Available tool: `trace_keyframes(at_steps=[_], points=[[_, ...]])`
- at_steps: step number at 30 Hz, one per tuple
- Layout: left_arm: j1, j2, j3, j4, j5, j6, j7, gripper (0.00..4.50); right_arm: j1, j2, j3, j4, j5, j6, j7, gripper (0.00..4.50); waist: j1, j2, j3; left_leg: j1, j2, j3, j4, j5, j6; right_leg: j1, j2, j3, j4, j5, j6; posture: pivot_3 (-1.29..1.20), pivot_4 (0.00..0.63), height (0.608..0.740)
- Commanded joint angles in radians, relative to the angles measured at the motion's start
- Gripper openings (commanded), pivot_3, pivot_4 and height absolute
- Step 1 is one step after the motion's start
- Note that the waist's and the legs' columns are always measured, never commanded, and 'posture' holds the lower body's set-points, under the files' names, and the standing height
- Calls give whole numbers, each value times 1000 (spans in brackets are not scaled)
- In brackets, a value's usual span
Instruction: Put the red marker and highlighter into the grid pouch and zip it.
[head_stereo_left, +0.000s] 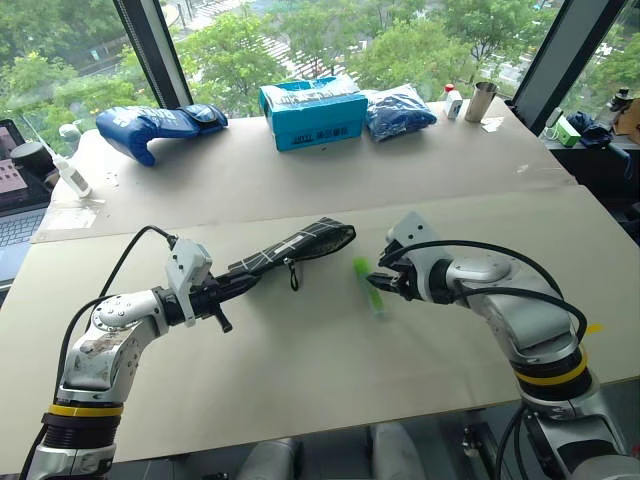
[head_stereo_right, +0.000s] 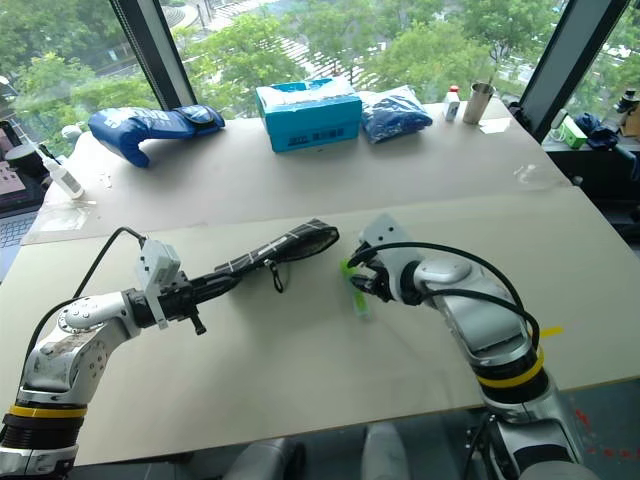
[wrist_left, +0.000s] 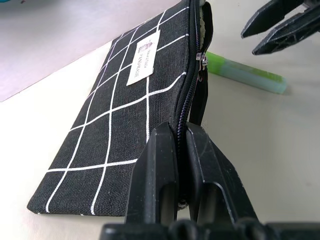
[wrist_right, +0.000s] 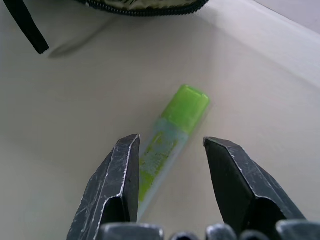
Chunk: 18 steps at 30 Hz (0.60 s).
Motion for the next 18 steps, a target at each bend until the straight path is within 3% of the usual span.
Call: trace_keyframes(at_steps=[1, 7, 11, 18], points=[[-10, -1, 1, -8, 3, -9, 1, 0, -3, 1, 18, -51, -10, 27, -52, 2307, 0, 0, 0, 0, 0, 0, 0, 0, 0, 0, 0, 0, 0, 0, 0, 0, 150, 740], [3, -7, -2, -16, 4, -11, 7, 0, 21, 16, 138, -55, -25, 16, -116, 2307, -2, 0, 0, 0, 1, 0, 0, 0, 0, 0, 1, 0, 0, 0, 0, 0, 150, 740], [15, -12, -4, -26, 3, -13, 14, 0, 27, 63, 145, -42, -9, 36, -143, 2307, -2, 0, 0, 0, 1, 0, 0, 0, 0, 0, 1, 0, 0, 0, 0, 0, 150, 740], [25, -12, 1, -28, 3, -19, 21, 0, 50, 39, 182, 1, -33, -6, -168, 2307, -1, 0, 0, 1, 0, 0, 0, 0, 0, 0, 1, 0, 0, 0, 0, 0, 150, 740]])
